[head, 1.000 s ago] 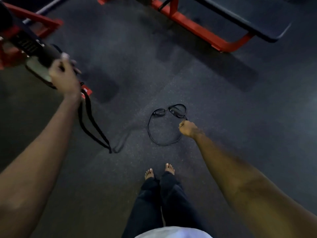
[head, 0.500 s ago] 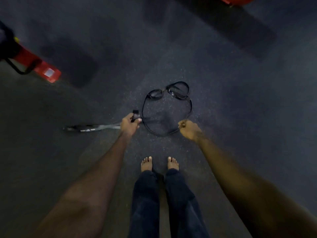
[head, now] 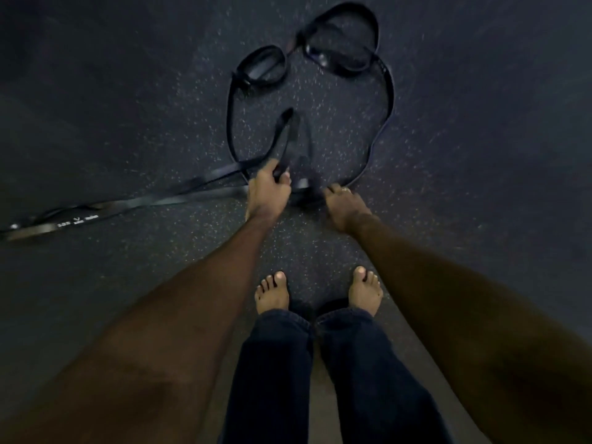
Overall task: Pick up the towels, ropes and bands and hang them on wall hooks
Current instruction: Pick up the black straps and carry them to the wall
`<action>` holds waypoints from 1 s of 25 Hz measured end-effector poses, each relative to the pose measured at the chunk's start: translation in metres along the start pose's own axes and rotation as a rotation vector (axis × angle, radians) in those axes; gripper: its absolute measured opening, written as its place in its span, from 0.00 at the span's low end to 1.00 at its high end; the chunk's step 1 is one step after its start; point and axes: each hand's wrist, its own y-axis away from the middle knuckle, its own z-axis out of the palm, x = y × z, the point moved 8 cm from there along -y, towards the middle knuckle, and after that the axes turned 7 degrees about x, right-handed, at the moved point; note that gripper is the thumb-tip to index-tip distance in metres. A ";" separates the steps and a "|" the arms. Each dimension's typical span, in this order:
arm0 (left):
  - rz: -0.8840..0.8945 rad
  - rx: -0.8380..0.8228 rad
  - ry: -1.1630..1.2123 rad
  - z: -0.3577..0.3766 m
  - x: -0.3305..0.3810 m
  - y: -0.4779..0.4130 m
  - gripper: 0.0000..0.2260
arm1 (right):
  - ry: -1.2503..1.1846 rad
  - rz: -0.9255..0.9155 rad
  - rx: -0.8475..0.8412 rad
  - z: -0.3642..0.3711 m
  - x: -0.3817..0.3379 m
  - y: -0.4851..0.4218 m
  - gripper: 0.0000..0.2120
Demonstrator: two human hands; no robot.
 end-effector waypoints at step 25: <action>0.225 0.199 0.263 -0.397 0.402 0.177 0.05 | -1.482 0.247 0.121 -0.475 -0.092 0.264 0.05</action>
